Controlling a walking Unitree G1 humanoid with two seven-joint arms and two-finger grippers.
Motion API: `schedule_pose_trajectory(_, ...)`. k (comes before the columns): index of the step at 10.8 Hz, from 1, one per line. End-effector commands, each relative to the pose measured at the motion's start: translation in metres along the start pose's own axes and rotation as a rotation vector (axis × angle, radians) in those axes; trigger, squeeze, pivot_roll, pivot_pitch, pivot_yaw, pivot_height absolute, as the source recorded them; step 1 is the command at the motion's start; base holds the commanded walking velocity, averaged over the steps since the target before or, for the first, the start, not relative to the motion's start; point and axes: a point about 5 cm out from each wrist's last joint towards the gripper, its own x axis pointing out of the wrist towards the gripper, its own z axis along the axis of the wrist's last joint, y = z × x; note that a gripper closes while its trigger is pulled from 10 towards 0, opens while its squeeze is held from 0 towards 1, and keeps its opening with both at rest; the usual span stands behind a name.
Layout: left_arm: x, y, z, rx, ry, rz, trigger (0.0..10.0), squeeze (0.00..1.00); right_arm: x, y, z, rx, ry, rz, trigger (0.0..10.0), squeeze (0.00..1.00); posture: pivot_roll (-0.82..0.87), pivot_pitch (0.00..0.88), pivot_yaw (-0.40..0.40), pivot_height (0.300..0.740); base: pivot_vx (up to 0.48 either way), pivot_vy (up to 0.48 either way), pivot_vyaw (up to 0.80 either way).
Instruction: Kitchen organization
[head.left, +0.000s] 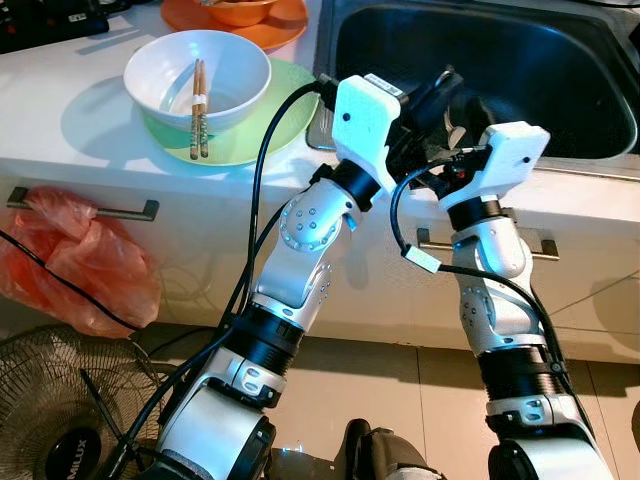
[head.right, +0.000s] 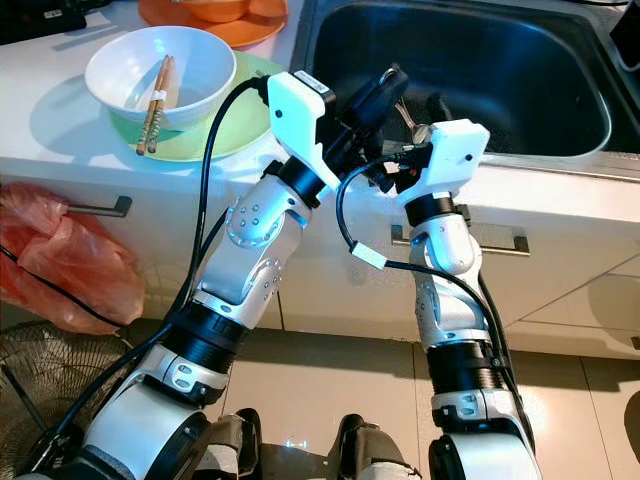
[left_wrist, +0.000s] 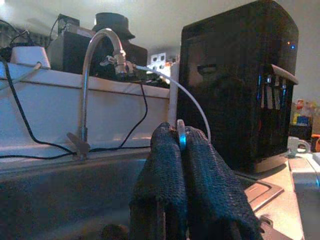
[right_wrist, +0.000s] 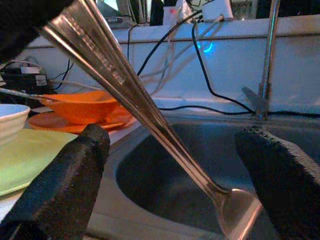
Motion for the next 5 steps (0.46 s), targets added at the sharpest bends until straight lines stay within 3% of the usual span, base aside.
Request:
schedule_pose_trajectory(1, 0.0073, -0.0247, 0.0024, -0.050, -0.034, -0.052, 10.0, 0.00, 0.0005, -0.0018, 0.0001, -0.005, -0.008, -0.007, 10.0, 0.00, 0.12, 0.207, -0.038, 0.740, 0.000, 0.000, 0.00)
schedule_pose_trajectory(2, 0.0074, -0.0247, 0.0031, -0.046, -0.036, -0.049, 10.0, 0.00, 0.0001, -0.0043, -0.0015, -0.007, -0.002, -0.028, 0.0, 0.00, 0.12, 0.208, -0.039, 0.740, 0.000, 0.000, 0.00)
schedule_pose_trajectory(5, 0.0078, -0.0250, 0.0045, -0.043, -0.038, -0.048, 10.0, 0.00, -0.0008, -0.0070, -0.0037, -0.014, 0.003, -0.043, 0.0, 0.00, 0.13, 0.211, -0.041, 0.740, 0.000, 0.000, 0.00)
